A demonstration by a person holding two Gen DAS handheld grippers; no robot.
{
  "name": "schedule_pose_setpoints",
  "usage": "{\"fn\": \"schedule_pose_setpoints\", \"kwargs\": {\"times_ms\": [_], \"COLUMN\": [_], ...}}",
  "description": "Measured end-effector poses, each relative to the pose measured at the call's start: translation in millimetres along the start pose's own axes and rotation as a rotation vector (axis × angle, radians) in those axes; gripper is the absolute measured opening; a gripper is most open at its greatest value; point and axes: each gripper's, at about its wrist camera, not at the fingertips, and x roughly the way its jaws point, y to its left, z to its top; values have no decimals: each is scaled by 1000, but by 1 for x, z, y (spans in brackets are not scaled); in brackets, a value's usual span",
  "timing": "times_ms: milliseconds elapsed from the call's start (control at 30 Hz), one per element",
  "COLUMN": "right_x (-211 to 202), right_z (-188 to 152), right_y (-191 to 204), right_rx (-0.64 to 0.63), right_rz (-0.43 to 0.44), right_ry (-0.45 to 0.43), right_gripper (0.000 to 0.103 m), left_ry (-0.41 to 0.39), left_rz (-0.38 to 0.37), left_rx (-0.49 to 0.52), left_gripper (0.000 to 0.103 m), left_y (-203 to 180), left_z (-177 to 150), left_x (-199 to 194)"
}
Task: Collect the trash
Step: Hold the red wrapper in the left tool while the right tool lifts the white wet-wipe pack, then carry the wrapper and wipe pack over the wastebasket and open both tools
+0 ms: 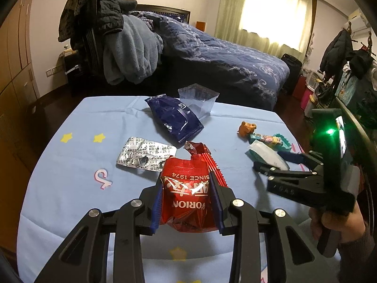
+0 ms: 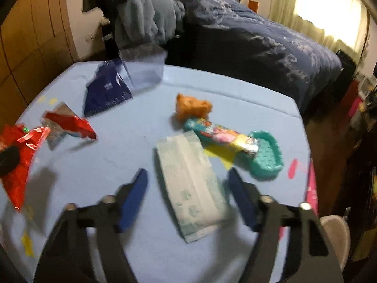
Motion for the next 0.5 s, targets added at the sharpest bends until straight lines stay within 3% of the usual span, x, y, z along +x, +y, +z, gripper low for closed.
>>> {"fn": "schedule_pose_setpoints", "kwargs": {"times_ms": [133, 500], "right_x": [-7, -84], "right_z": [-5, -42], "right_y": [3, -3], "right_rx": [1, 85], "right_rz": [-7, 25], "right_ry": [4, -110], "right_gripper": [44, 43], "left_ry": [8, -42], "left_rz": [-5, -40], "left_rx": [-1, 17], "left_gripper": [36, 36], "left_y": [-1, -13], "left_z": [0, -3], "left_x": [4, -29]}}
